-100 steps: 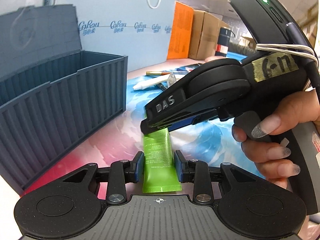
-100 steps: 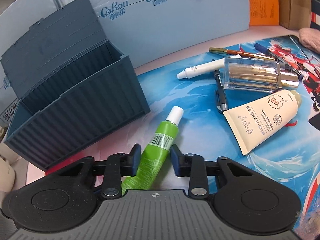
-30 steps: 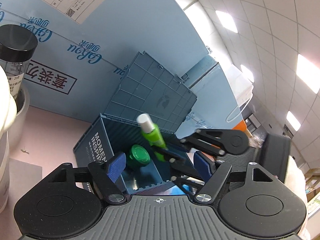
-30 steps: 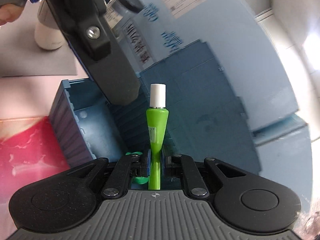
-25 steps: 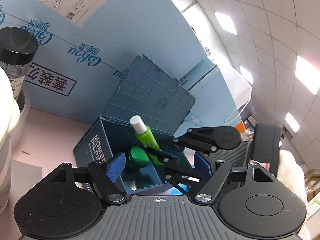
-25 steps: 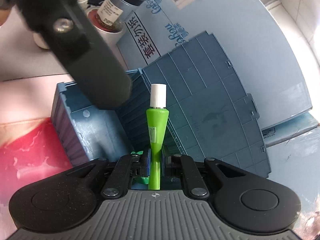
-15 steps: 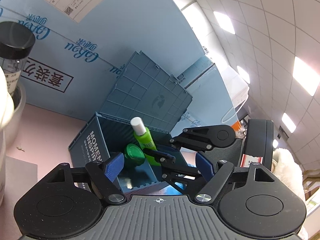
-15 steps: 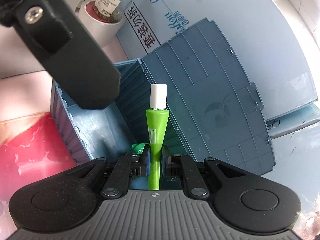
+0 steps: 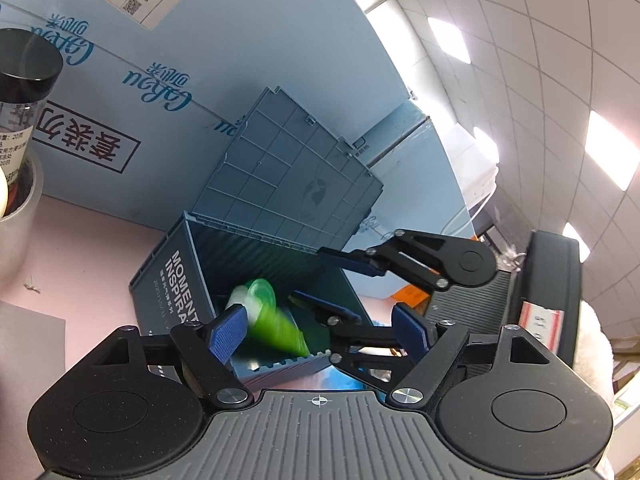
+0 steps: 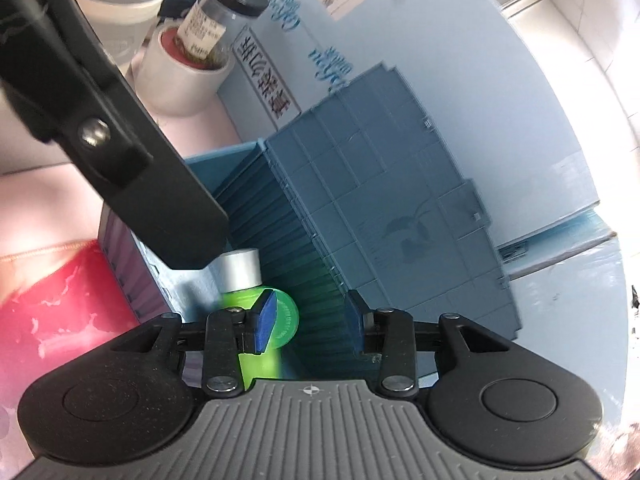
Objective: Organize rigid objects
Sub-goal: 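Lift the green tube with the right gripper and lower it into the box, then open the right gripper and withdraw both tools from the box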
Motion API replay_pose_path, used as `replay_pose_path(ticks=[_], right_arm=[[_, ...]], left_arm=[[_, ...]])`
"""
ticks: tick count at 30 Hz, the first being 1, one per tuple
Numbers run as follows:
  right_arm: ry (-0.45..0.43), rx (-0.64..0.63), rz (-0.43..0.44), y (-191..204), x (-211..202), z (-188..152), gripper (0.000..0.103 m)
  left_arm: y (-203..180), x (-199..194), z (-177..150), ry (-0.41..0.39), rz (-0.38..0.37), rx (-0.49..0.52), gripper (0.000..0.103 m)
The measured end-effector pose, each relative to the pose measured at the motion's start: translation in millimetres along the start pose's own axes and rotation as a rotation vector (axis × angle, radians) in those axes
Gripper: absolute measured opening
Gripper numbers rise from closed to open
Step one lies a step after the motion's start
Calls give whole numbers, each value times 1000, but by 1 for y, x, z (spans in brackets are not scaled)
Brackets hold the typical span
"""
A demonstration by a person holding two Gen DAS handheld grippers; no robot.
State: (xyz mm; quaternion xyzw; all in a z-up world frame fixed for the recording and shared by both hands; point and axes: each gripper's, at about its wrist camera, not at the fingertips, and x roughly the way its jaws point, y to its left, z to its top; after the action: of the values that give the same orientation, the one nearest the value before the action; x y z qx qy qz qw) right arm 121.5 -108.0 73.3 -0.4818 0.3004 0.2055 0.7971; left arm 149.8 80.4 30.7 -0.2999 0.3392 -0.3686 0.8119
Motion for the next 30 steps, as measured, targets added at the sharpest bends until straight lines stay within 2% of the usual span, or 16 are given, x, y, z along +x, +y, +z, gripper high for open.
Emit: replay_pose_path(ticks=[5, 7, 9, 13, 19, 23, 25, 30], right_arm=[[-76, 40, -62, 4, -26, -7, 50], [-123, 57, -106, 3, -39, -13, 70], [-181, 74, -170, 5, -52, -14, 86], [-331, 120, -318, 10, -79, -30, 101], [-450, 148, -522, 18, -111, -48, 103], [-507, 202, -609, 22, -136, -63, 103], [-544, 262, -647, 24, -152, -73, 103], [-664, 479, -724, 34, -188, -107, 103]], left_arm=[[-4, -4, 0, -9, -8, 6, 81], [-6, -6, 0, -14, -11, 12, 81], [-9, -8, 1, -18, -15, 19, 81], [-14, -15, 0, -43, -31, 33, 81], [-27, -24, -1, -71, -44, 68, 81], [-36, -29, -3, -83, -53, 98, 83], [-42, -30, -5, -92, -53, 119, 87], [-60, -33, -13, -114, -41, 184, 88]])
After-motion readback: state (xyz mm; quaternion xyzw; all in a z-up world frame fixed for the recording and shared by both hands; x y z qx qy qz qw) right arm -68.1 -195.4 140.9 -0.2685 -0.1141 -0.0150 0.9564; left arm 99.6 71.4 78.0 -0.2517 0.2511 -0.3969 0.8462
